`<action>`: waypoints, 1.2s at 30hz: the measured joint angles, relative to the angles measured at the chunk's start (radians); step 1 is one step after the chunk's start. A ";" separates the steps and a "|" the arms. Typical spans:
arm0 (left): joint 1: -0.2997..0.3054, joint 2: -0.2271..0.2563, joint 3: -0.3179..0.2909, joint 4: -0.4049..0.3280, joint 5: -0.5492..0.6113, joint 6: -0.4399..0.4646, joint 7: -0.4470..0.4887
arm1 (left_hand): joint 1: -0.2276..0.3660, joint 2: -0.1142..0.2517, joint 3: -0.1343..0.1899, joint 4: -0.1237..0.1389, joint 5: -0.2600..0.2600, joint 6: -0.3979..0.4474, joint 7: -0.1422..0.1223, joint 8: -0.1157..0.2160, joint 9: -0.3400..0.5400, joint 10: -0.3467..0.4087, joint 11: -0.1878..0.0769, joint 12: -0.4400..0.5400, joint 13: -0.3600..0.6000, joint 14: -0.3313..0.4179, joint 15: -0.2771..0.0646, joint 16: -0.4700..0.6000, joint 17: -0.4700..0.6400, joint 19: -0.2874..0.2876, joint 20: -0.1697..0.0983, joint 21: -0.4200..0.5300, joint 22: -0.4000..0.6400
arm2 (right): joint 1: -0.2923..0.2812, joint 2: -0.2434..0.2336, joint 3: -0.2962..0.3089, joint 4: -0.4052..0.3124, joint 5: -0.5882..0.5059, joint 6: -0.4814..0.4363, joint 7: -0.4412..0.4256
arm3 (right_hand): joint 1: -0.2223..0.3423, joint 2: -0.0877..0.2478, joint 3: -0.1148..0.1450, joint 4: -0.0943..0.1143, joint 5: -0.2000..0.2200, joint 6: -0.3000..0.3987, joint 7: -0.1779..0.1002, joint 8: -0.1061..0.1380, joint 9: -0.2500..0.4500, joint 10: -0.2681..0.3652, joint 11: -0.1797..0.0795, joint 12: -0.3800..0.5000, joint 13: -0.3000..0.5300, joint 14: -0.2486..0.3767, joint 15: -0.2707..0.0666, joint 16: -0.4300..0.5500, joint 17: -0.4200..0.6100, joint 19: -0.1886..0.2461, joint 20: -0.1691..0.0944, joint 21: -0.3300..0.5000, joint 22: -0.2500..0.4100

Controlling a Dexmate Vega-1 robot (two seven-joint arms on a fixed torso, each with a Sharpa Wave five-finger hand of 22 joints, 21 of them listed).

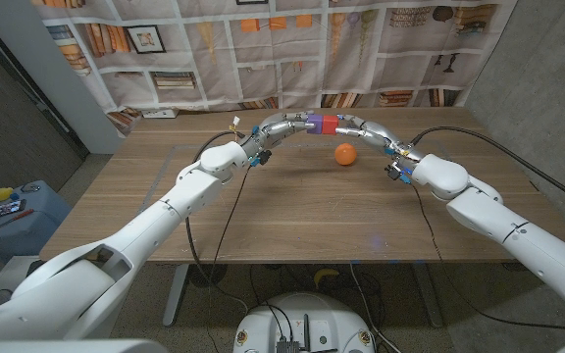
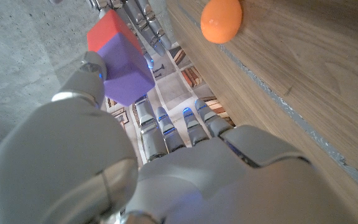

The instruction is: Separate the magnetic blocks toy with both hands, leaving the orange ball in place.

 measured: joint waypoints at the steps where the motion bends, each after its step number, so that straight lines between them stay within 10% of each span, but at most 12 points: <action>1: 0.000 -0.001 0.001 0.002 0.000 0.000 -0.001 | 0.000 0.000 0.000 0.000 0.000 0.000 0.000 0.000 0.000 0.000 0.000 0.000 0.000 0.000 0.000 0.000 0.000 0.000 0.000 0.000 0.000 | -0.001 0.002 0.000 -0.001 -0.002 -0.002 -0.004 | 0.000 0.000 0.003 -0.003 0.000 0.000 0.000 0.000 0.000 0.000 0.000 0.000 0.000 0.000 0.000 0.000 0.000 0.003 -0.003 0.002 0.000; 36: -0.012 -0.016 0.011 0.023 -0.005 0.006 -0.017 | 0.000 0.000 -0.008 0.000 -0.001 0.000 0.000 -0.003 0.000 -0.004 0.004 0.000 0.000 0.000 0.000 0.000 0.000 0.000 0.000 0.000 0.005 | -0.008 0.047 -0.005 0.008 -0.028 -0.003 -0.081 | 0.124 0.058 0.072 -0.019 0.013 0.291 -0.009 0.154 0.065 0.024 -0.009 0.048 0.004 0.005 -0.038 0.031 0.000 0.116 -0.044 0.010 0.000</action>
